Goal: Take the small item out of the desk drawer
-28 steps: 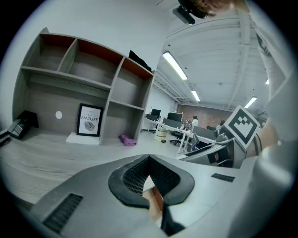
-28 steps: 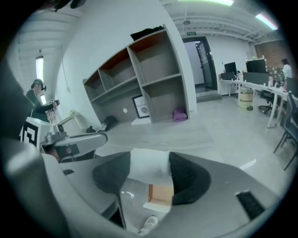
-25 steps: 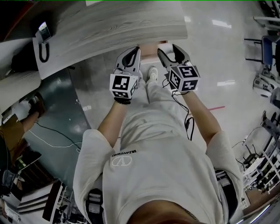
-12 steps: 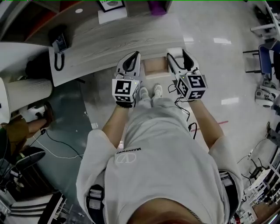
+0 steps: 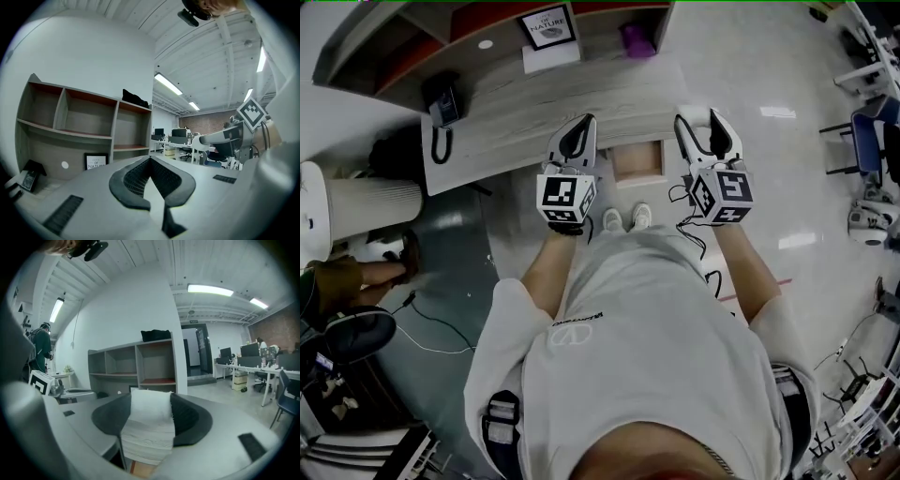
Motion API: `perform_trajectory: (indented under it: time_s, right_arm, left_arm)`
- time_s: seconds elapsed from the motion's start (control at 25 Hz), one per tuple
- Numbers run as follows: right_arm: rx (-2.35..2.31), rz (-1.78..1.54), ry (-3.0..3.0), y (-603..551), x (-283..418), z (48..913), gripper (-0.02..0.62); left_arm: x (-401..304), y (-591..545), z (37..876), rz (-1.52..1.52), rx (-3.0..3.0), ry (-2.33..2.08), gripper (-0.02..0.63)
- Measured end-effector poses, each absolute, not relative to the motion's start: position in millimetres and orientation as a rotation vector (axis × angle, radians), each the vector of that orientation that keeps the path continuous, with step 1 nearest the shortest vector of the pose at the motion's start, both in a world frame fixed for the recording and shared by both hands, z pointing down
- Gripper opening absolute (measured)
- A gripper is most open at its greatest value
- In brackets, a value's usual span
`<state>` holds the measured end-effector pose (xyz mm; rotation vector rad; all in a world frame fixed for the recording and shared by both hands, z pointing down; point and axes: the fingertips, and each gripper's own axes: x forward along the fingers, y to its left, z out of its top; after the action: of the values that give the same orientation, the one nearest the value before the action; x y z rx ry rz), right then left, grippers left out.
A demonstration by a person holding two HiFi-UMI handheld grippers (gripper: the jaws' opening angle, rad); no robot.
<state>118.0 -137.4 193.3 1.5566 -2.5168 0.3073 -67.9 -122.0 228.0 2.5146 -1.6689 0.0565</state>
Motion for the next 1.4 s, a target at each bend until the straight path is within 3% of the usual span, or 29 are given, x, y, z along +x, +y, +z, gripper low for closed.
perform_trajectory:
  time_s: [0.4,1.4]
  right_arm:
    - [1.627,0.148,-2.559,-137,137,138,0.258]
    - [1.75,0.053,-2.592,-155,171,103,0.258]
  left_arm:
    - [-75,-135,179,-0.042,2.513,-1.771,-0.002]
    - [-112,-121,118,-0.065,2.485,-2.005,-0.002]
